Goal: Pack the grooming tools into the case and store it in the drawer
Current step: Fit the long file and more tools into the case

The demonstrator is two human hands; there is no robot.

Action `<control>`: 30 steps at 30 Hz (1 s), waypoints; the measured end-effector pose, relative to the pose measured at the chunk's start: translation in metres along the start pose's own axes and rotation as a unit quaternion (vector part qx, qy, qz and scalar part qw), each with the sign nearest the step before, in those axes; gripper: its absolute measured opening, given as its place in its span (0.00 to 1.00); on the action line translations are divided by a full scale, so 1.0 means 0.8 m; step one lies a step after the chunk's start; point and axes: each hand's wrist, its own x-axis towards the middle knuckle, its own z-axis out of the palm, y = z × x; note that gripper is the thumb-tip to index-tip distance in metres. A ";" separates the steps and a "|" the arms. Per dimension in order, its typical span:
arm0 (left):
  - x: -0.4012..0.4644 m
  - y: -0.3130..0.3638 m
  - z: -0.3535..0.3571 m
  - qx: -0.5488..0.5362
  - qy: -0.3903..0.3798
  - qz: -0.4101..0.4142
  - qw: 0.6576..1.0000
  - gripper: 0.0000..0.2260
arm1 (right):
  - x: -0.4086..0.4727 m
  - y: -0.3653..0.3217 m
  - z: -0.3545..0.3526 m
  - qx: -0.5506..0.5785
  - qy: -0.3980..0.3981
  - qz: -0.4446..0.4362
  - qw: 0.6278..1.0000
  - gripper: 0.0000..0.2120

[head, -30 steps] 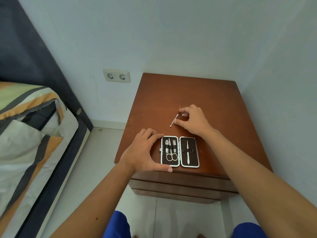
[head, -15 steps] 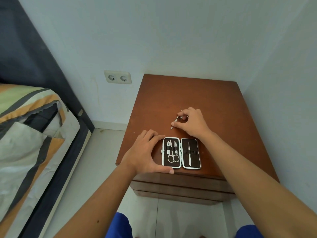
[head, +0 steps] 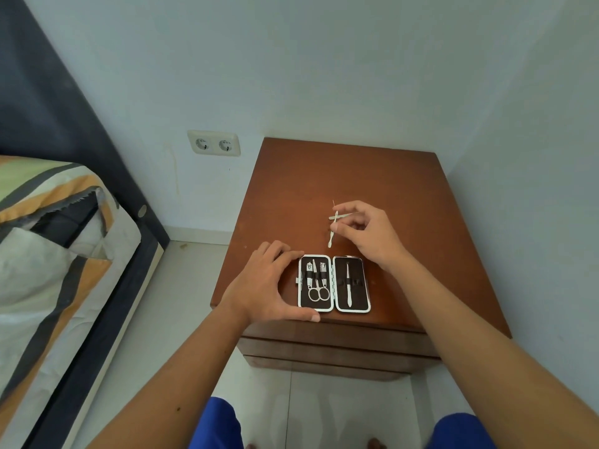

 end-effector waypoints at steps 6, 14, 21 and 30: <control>0.000 0.000 0.000 0.005 0.004 0.005 1.000 0.55 | -0.048 0.016 -0.030 0.004 -0.045 0.010 0.999 0.14; -0.001 0.002 0.000 0.006 0.010 0.009 1.000 0.55 | -0.073 0.040 -0.041 -0.023 -0.031 -0.004 0.999 0.13; -0.001 0.003 0.000 0.006 0.014 0.010 1.000 0.55 | -0.071 0.046 -0.036 -0.061 -0.011 -0.011 0.998 0.15; -0.001 0.003 0.001 0.007 0.016 0.010 1.000 0.55 | -0.066 0.046 -0.035 -0.091 -0.015 -0.008 0.996 0.15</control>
